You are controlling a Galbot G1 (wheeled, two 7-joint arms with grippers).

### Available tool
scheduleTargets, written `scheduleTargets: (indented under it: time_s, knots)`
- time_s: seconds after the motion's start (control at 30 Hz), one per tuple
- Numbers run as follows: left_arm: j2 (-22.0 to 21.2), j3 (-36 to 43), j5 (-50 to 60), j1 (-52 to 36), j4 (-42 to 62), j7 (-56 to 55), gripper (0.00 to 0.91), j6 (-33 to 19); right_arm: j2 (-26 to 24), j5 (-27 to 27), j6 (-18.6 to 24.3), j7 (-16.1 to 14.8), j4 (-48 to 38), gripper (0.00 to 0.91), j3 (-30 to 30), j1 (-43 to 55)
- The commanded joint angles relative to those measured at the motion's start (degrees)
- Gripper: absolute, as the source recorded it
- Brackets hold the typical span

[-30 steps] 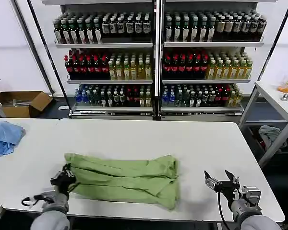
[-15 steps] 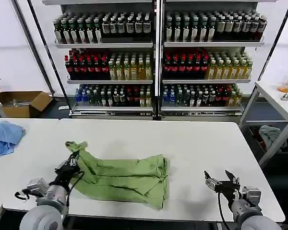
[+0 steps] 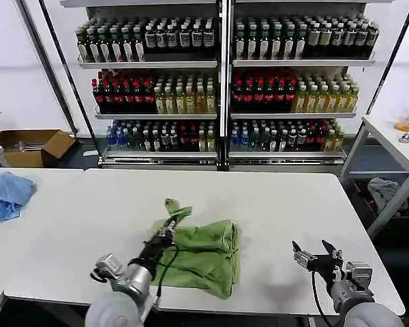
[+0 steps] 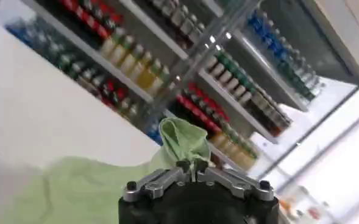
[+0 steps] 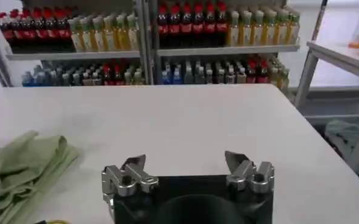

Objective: Fold and organize the clothes.

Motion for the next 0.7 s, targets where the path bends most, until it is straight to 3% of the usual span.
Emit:
scheduleTargets:
  time_s: [0.03, 0.37, 0.6, 0.7]
  knots:
    - [-5.46, 12.01, 6.12, -4.93, 9.78, 1.75, 0.907, 0.09, -0.50, 0.40, 0.09, -0.04, -0.63, 0.907, 0.03, 0.36]
    - [-1.96, 12.76, 8.50, -1.89, 2.90, 7.09, 0.907, 1.68, -0.68, 0.56, 0.18, -0.07, -1.16, 0.907, -0.02, 0.66]
    - [2.36, 4.14, 8.80, 2.04, -1.27, 4.67, 0.907, 1.19, 0.03, 0.26, 0.34, -0.06, -1.35, 0.907, -0.39, 0.69]
    - [4.08, -1.32, 15.69, 2.75, 1.91, 3.43, 0.907, -1.44, 0.48, -0.01, 0.35, -0.04, -1.31, 0.907, -0.71, 0.81]
